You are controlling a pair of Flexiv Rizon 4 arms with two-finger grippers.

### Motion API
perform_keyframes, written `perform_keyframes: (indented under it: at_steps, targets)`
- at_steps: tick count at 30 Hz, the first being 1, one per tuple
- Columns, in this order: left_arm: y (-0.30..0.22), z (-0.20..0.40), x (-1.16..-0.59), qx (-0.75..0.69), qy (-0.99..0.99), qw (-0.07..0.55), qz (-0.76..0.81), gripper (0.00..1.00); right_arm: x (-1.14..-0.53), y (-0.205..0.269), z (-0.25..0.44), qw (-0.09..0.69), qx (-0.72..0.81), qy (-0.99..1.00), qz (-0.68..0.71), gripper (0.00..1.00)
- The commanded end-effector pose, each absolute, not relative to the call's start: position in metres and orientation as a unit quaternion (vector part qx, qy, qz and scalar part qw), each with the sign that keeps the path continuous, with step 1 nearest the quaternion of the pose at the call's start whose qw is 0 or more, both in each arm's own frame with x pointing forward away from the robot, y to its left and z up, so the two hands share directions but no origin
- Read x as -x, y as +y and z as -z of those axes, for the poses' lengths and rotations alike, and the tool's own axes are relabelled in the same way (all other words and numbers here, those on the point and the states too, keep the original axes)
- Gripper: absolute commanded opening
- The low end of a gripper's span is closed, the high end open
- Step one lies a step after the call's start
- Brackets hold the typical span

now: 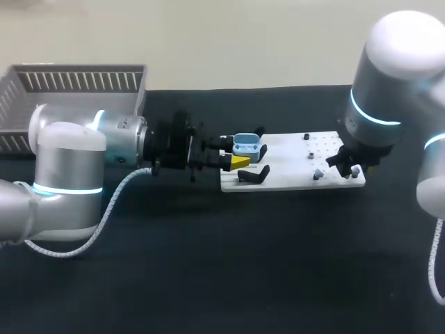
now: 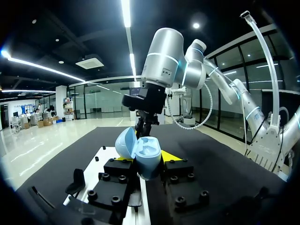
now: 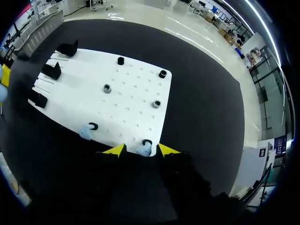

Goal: Pick up each earbud case from the left stands, insert the matching earbuds, close the lid, and place the case in the box.

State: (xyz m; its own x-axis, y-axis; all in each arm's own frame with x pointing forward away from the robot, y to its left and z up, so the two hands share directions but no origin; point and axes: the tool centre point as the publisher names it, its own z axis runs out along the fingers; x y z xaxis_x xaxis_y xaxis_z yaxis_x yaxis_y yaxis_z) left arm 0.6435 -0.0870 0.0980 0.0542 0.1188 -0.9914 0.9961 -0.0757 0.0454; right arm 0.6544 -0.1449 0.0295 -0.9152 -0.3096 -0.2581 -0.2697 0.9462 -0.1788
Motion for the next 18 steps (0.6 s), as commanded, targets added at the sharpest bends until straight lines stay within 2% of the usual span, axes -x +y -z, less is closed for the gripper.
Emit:
perform_keyframes:
  at_steps: [1, 18]
  targets:
    - [-0.0869, -0.0968, -0.6417, -0.558, 0.498, 0.466, 0.473, 0.00, -0.6566, -0.1440, -0.0249, 0.143, 0.147, 0.976, 0.071, 0.41]
    - [-0.0869, -0.0968, -0.6417, -0.558, 0.498, 0.466, 0.473, 0.00, -0.6595, -0.1464, -0.0187, 0.136, 0.140, 0.978, 0.070, 0.35]
